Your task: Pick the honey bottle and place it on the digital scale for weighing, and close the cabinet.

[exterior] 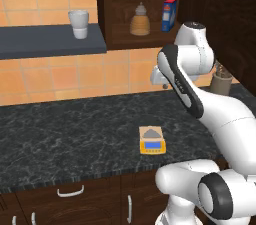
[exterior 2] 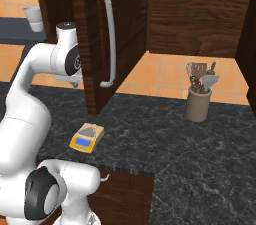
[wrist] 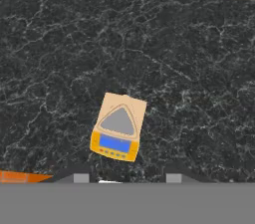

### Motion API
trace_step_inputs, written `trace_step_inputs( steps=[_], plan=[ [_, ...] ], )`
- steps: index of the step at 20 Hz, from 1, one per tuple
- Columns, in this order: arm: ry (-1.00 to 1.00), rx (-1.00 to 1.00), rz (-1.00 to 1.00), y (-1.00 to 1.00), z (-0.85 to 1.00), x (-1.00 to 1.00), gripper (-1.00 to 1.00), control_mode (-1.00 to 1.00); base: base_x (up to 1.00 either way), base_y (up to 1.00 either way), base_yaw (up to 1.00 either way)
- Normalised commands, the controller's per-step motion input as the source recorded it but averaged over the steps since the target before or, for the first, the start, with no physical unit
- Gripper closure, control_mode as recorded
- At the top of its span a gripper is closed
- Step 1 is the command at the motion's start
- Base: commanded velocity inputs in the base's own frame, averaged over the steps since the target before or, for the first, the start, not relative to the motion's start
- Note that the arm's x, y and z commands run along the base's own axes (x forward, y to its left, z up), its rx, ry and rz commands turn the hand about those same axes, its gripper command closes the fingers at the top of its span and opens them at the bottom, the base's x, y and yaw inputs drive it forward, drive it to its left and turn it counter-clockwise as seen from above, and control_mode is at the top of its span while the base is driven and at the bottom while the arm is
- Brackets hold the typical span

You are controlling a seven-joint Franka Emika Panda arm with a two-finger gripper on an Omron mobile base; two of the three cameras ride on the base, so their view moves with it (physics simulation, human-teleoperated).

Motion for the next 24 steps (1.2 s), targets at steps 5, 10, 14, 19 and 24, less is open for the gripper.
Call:
trace_step_inputs(
  steps=[5, 10, 14, 19, 24],
  plan=[
    [-0.11, -0.04, 0.01, 0.06, 0.0, -0.39, -1.0, -1.0, 0.0, 0.0, 0.0],
    [-0.34, -0.03, 0.0, 0.0, 0.25, -0.54, -1.0, -1.0, 0.0, 0.0, 0.0],
    [-0.31, 0.0, 0.0, 0.05, 0.59, -0.31, -1.0, -1.0, 0.0, 0.0, 0.0],
    [-0.34, 0.0, 0.0, 0.03, 0.54, -0.22, -1.0, -1.0, 0.0, 0.0, 0.0],
    [-0.3, 0.0, 0.0, 0.0, 0.53, -0.18, -1.0, -1.0, 0.0, 0.0, 0.0]
  ],
)
